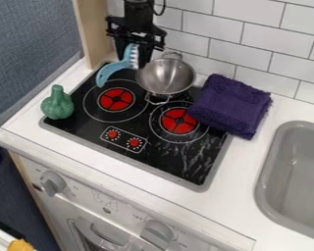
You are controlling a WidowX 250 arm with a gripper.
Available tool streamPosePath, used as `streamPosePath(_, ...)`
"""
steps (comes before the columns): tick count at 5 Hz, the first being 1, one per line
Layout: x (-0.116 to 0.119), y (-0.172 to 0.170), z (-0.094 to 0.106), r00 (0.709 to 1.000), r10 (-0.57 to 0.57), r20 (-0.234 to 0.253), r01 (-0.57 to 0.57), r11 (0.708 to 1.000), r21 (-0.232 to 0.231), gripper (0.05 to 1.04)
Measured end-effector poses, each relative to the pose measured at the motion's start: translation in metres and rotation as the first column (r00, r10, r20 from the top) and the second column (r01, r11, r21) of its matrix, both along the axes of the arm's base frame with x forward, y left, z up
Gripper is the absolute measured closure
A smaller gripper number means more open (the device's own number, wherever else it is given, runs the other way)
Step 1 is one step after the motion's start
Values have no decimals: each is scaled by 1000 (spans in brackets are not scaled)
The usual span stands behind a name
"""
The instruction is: Move blue brush to the top left side of the burner
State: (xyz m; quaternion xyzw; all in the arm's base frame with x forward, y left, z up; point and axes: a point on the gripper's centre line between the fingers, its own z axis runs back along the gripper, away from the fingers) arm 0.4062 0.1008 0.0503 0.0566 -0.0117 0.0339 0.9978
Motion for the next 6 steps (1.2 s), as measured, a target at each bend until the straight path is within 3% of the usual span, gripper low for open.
streamPosePath(1,1,3,0,1000,14,11,-14,1000,1,557)
streamPosePath(2,1,14,0,998,45,35,-45,999,-6,485)
streamPosePath(3,1,17,0,998,41,42,-39,998,-42,194)
streamPosePath(4,1,17,0,999,24,46,-21,998,-60,73)
streamPosePath(6,1,11,24,994,-59,91,65,996,-66,82)
